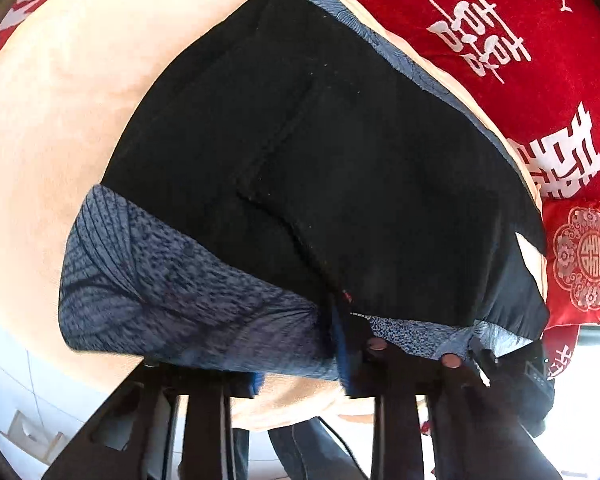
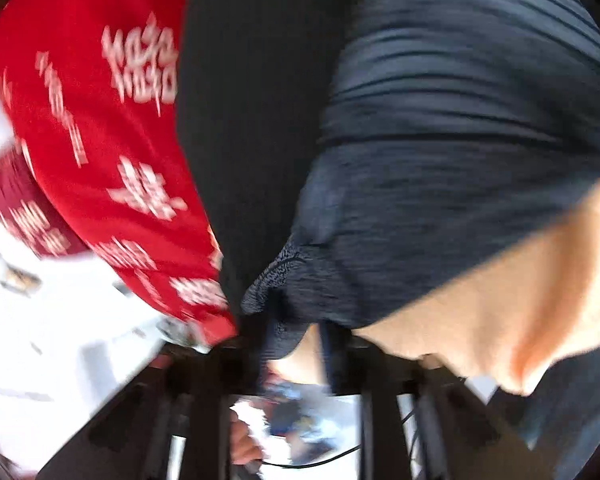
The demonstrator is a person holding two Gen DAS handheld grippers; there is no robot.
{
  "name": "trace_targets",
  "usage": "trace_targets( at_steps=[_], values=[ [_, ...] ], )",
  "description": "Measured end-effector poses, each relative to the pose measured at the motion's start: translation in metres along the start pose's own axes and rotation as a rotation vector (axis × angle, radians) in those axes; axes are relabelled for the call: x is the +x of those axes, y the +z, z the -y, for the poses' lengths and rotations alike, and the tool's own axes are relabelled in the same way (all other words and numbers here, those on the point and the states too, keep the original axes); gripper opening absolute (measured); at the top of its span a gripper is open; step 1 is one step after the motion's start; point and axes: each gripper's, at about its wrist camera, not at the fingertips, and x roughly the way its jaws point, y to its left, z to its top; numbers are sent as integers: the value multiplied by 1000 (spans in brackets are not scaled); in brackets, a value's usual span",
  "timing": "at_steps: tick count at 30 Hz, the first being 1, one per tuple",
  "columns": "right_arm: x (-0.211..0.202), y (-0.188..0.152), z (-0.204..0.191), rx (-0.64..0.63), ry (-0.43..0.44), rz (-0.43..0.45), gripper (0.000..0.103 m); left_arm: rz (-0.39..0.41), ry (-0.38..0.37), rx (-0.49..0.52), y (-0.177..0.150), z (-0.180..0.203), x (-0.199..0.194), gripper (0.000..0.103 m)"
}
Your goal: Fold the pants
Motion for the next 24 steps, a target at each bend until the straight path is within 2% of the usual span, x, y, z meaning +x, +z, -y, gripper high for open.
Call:
trace_targets(
  at_steps=[2, 6, 11, 16, 19, 21, 23, 24],
  values=[
    [-7, -4, -12, -18, -5, 11, 10, 14, 17, 17, 4, 8, -11, 28],
    [-18, -6, -76, -178, -72, 5, 10, 63, 44, 80, 17, 33, -41, 28],
    [-16, 29, -163, -362, -142, -58, 10, 140, 49, 118, 67, 73, -73, 28],
    [32, 101, -233, -469, -240, -171, 10, 202, 132, 180, 137, 109, -61, 28],
    [75, 157, -256, -519, -317, -241, 11, 228, 170, 168, 176, 113, -41, 28],
    [99, 182, -263, -536, -349, -273, 13, 240, 214, 157, 204, 114, -20, 30],
    [128, 210, -260, -543, -391, -301, 13, 249, 281, 128, 232, 108, 7, 39],
    [145, 227, -255, -541, -427, -314, 14, 250, 313, 112, 240, 103, 16, 47]
  ],
)
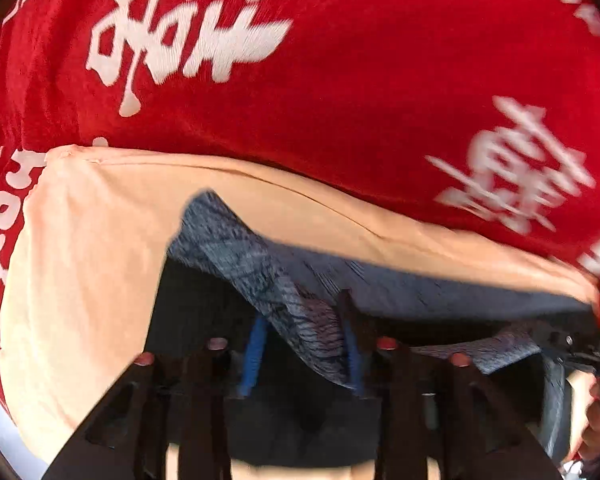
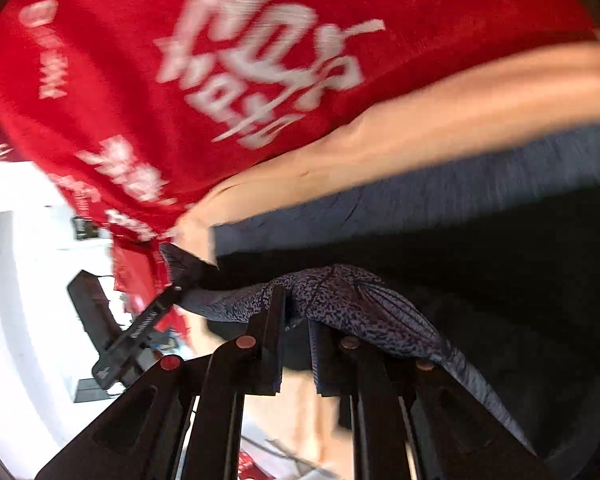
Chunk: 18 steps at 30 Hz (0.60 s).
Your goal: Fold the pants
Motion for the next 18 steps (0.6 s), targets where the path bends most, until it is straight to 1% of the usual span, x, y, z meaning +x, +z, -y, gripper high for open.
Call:
trace_targets(
  at_steps=[2, 4, 5, 6, 7, 8, 9, 11, 12, 13, 14, 15, 16, 18],
  values=[
    [22, 23, 13, 17, -42, -43, 14, -19, 75, -25, 10, -1, 25, 47],
    [33, 33, 24, 51, -38, -65, 15, -33, 95, -52, 13, -1, 33, 47],
    [34, 33, 27, 64, -25, -67, 24, -30, 99, -65, 14, -1, 30, 47],
    [31, 31, 27, 74, 6, -68, 47, -24, 102, -67, 13, -1, 24, 47],
    [26, 28, 24, 71, 45, -68, 63, -13, 106, -62, 11, -2, 13, 47],
    [21, 24, 21, 60, 65, -69, 87, -7, 108, -58, 9, -1, 6, 47],
    [15, 20, 14, 43, 80, -69, 89, 2, 108, -54, 7, -2, -3, 47],
    [-2, 10, -5, -17, 41, -48, 88, 11, 132, -28, 1, -1, -20, 47],
    [-9, 1, -17, -70, 15, -46, 86, -7, 138, -7, -5, 3, -22, 49],
    [-11, -6, -27, -111, 1, -53, 82, -23, 132, 6, -9, 10, -20, 60],
    [-11, -11, -32, -141, -14, -61, 71, -48, 123, 27, -17, 16, -16, 65],
    [-7, -19, -43, -202, -53, -74, 64, -59, 130, 47, -24, 22, -10, 67],
    [0, -25, -51, -261, -95, -90, 64, -79, 150, 73, -30, 28, 1, 67],
    [13, -23, -55, -333, -168, -121, 62, -107, 161, 81, -36, 32, 19, 67]
  ],
)
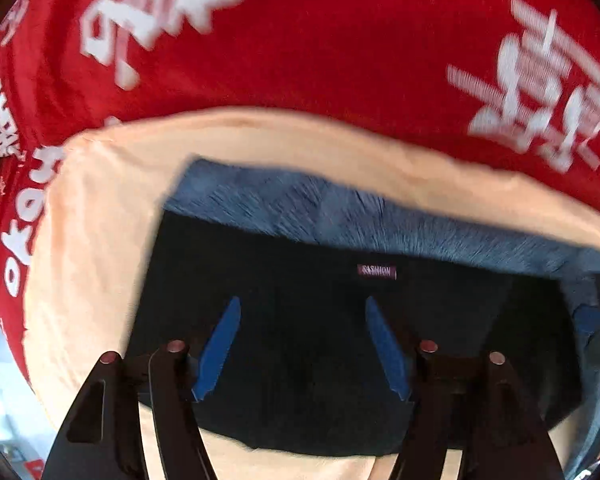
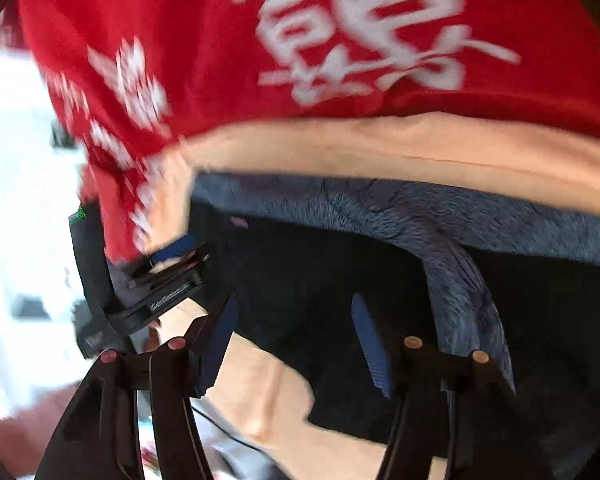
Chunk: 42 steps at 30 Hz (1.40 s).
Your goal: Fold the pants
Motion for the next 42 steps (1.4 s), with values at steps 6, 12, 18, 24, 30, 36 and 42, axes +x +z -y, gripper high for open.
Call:
trace_targets(
  at_steps=[6, 12, 18, 24, 30, 36, 42],
  values=[
    [32, 26, 22, -59, -251, 12, 57, 37, 70, -1, 22, 13, 19, 69],
    [-41, 1, 25, 20, -137, 173, 60, 12, 68, -3, 18, 20, -1, 69],
    [-103, -79, 29, 119, -179, 271, 61, 22, 0, 131, -20, 60, -51, 69],
    [-159, -216, 70, 382, -234, 412, 69, -2, -120, 297, -70, 112, -77, 69],
    [-164, -354, 104, 641, -298, 441, 70, -49, -265, 520, -141, 182, -109, 69],
    [-140, -432, 143, 860, -322, 424, 70, -107, -389, 639, -187, 244, -119, 69],
    [-134, -449, 172, 882, -210, 472, 69, -173, -472, 640, -201, 276, -89, 69]
  ],
)
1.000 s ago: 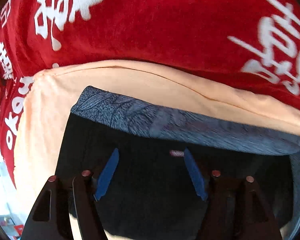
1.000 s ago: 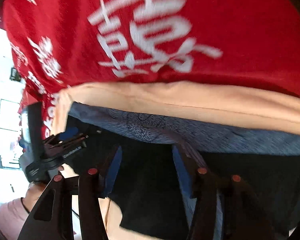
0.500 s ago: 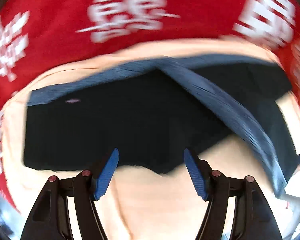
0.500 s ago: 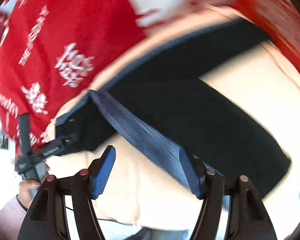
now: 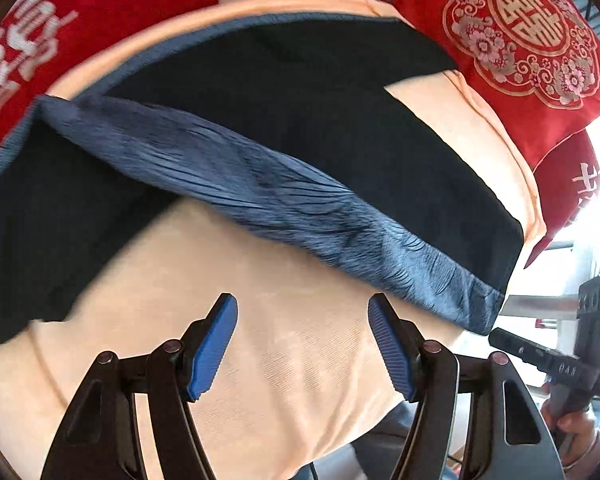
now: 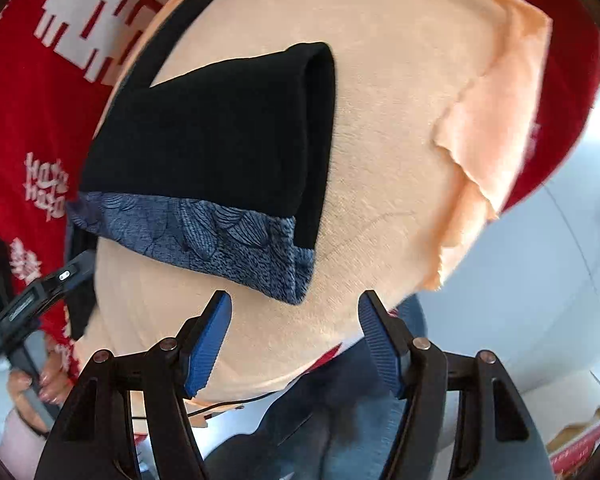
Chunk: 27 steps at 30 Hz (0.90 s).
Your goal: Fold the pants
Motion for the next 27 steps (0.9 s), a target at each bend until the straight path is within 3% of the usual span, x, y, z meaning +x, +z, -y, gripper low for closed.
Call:
trace_targets(
  at_steps=[3, 10, 12, 18, 23, 24, 25, 27],
  values=[
    [5, 6, -1, -44, 63, -11, 68, -12, -10, -29, 3, 9, 14, 69],
    [19, 26, -7, -98, 143, -82, 54, -39, -26, -58, 11, 24, 26, 69],
    [17, 26, -9, -107, 159, -100, 37, -49, -20, -71, 14, 27, 31, 69],
    [9, 29, -14, -101, 213, -156, 36, -69, -14, -94, 20, 31, 35, 69],
    [30, 35, -18, -107, 209, -220, 34, -55, -9, -97, 24, 35, 39, 69],
    [34, 37, -18, -90, 208, -233, 12, -49, -8, -96, 26, 37, 40, 69],
    [35, 40, -19, -74, 205, -242, 3, -43, -11, -99, 27, 38, 39, 61],
    [26, 47, -24, -62, 227, -231, 3, -46, -36, -108, 29, 37, 35, 34]
  ],
)
